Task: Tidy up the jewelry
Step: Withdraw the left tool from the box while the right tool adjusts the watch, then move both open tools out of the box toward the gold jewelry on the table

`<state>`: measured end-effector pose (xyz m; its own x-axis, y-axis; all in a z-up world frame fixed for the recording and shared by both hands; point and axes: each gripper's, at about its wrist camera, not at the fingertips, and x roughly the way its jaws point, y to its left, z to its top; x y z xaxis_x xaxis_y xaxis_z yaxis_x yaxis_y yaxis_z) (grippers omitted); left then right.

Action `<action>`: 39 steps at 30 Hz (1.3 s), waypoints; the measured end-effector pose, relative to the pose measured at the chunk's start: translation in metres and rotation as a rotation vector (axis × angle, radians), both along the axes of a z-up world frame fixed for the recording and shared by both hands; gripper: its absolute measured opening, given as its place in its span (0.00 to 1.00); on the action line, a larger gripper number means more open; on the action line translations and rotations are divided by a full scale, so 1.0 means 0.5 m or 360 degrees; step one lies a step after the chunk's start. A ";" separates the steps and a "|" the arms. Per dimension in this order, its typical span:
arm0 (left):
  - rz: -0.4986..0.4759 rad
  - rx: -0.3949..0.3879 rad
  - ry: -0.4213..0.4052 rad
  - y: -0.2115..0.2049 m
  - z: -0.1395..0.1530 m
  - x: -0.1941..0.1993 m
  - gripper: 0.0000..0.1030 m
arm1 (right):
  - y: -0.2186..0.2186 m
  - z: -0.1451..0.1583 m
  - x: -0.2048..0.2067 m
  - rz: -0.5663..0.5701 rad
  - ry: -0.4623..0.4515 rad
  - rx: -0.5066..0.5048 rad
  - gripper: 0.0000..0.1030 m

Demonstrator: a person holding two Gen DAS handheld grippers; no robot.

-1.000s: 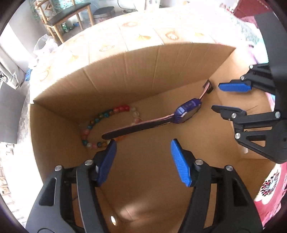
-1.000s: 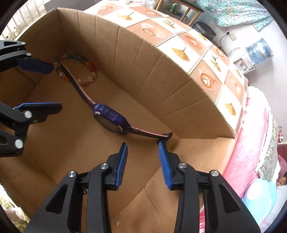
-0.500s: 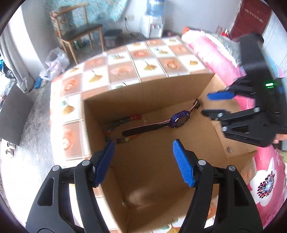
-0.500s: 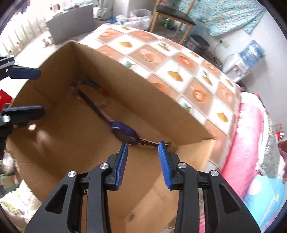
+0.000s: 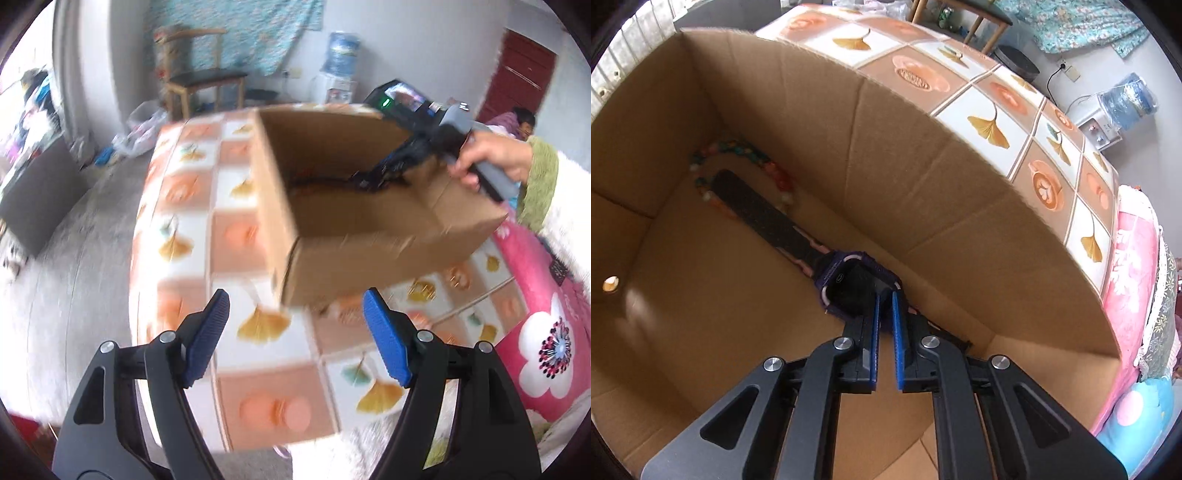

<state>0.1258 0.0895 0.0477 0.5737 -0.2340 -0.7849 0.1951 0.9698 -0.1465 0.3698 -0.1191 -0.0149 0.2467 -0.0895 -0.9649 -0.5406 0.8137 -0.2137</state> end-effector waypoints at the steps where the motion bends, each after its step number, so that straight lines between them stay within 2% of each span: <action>1: 0.0027 -0.0009 0.0018 0.007 -0.017 -0.012 0.69 | 0.000 0.001 0.004 -0.0005 0.0011 0.0015 0.07; 5: 0.0095 -0.0098 0.0069 0.021 -0.055 -0.059 0.69 | 0.000 0.005 0.007 -0.0046 0.0077 0.0077 0.06; 9: 0.0142 -0.0145 0.0060 0.029 -0.081 -0.083 0.69 | 0.000 0.011 0.002 -0.0102 0.0079 0.0094 0.07; 13: 0.0173 -0.0078 0.0038 0.026 -0.095 -0.092 0.70 | -0.006 0.061 -0.020 -0.0137 0.0033 0.0254 0.07; 15: 0.0184 -0.0057 0.0021 0.020 -0.100 -0.096 0.74 | -0.015 0.114 -0.058 -0.0143 -0.0045 0.0361 0.17; 16: 0.0179 -0.0057 0.0028 0.014 -0.105 -0.098 0.74 | -0.028 0.150 -0.089 -0.0158 -0.0091 0.0468 0.29; 17: 0.0169 -0.0058 0.0041 0.006 -0.112 -0.098 0.75 | -0.043 0.190 -0.130 -0.0168 -0.0153 0.0563 0.34; 21: 0.0135 -0.0003 0.0091 -0.031 -0.143 -0.093 0.76 | -0.098 0.294 -0.306 -0.0164 -0.0458 0.0730 0.56; 23: 0.0100 0.0021 0.0101 -0.053 -0.155 -0.088 0.76 | -0.125 0.310 -0.379 -0.0177 -0.0544 0.0786 0.65; 25: 0.0080 0.0048 0.0102 -0.071 -0.162 -0.083 0.79 | -0.166 0.295 -0.452 -0.0244 -0.0580 0.0840 0.72; 27: 0.0075 0.0100 0.0088 -0.087 -0.168 -0.079 0.81 | -0.204 0.255 -0.503 -0.0386 -0.0587 0.0805 0.74; 30: 0.0075 0.0161 0.0080 -0.104 -0.173 -0.072 0.82 | -0.252 0.134 -0.538 -0.0651 -0.0460 0.0723 0.75; 32: 0.0074 0.0208 0.0077 -0.113 -0.175 -0.069 0.83 | -0.259 0.069 -0.556 -0.0761 -0.0400 0.0634 0.75; 35: 0.0063 0.0268 0.0084 -0.124 -0.175 -0.068 0.86 | -0.259 0.028 -0.589 -0.0813 -0.0443 0.0572 0.75; 39: 0.0114 0.0256 0.0109 -0.113 -0.178 -0.069 0.93 | -0.250 0.003 -0.568 -0.0850 -0.0459 0.0557 0.75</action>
